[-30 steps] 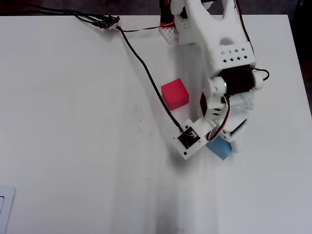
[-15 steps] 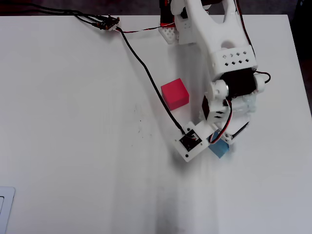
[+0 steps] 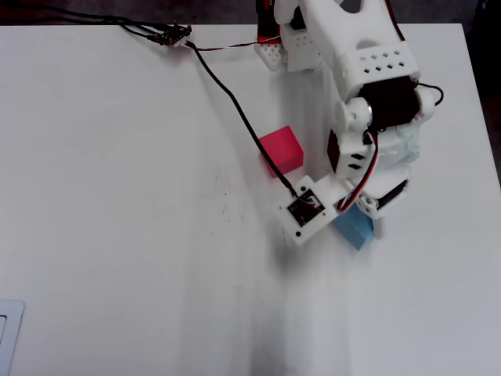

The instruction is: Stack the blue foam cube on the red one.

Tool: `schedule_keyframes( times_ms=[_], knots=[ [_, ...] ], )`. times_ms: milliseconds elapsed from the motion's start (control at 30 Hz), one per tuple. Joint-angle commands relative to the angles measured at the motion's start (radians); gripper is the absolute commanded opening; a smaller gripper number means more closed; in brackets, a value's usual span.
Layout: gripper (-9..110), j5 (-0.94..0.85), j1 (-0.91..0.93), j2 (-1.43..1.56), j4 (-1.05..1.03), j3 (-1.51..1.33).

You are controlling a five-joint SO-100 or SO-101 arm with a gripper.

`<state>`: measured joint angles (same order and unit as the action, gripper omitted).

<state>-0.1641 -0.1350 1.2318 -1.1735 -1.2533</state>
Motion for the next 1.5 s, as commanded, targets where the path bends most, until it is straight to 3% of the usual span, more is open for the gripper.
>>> schedule_keyframes(
  times_ms=[0, 400, 767, 1000, 1467],
  knots=[
    [24, 0.006, 0.005, 0.129, -0.029, 0.002],
    [24, 0.031, 0.048, 0.480, -0.144, -0.206],
    [24, 0.034, 0.213, 0.723, -0.282, -0.333],
    [24, 0.034, 0.370, 0.755, -0.318, -0.446],
    [24, 0.034, 0.413, 0.695, -0.302, -0.611]
  ],
)
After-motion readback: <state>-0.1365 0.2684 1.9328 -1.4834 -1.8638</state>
